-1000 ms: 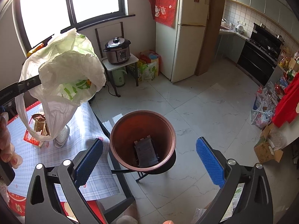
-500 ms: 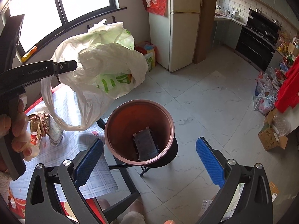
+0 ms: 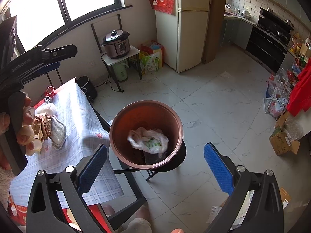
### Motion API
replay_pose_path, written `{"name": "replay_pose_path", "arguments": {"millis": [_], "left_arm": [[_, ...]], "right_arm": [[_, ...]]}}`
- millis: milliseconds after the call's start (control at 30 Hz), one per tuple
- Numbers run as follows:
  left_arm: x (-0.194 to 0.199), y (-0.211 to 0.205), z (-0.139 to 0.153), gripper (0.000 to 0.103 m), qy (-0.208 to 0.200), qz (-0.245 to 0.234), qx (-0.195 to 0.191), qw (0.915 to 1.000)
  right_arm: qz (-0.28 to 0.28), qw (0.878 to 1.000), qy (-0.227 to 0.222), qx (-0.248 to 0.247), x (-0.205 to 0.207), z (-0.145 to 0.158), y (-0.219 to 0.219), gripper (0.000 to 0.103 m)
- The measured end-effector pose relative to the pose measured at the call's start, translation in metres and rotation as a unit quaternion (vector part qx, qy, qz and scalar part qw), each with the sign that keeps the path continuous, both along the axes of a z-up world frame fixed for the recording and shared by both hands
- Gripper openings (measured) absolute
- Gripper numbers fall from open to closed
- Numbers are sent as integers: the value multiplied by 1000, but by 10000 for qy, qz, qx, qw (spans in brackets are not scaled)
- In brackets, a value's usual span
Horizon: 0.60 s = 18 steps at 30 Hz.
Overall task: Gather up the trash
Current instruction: 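Move both open grippers back over the remaining trash on the table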
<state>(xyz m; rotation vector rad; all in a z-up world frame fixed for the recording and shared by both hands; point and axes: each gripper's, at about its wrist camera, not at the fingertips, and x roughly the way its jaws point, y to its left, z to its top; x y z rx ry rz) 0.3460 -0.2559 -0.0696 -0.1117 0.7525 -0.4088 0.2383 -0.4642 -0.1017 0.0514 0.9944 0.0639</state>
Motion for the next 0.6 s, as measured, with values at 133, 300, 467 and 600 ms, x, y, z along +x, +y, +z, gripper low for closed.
{"name": "replay_pose_path", "arguments": {"millis": [133,300,467,600], "left_arm": [[-20,33,8,97,-77,175,194,9996],[-50,88,14,97,-178,570,374,9975],[-89,158,15,97,-220,1208,435,9915],[-134,217,11,97,-263,1833,558,9811]], "right_arm": [[162,9998,-22,-60,-2,4,16,98],[380,9992,-10,-106,-4,5,40,98],[546,9983,-49,-213,-8,3,63,98],[522,9986,-62,-70,-11,4,73,97]]}}
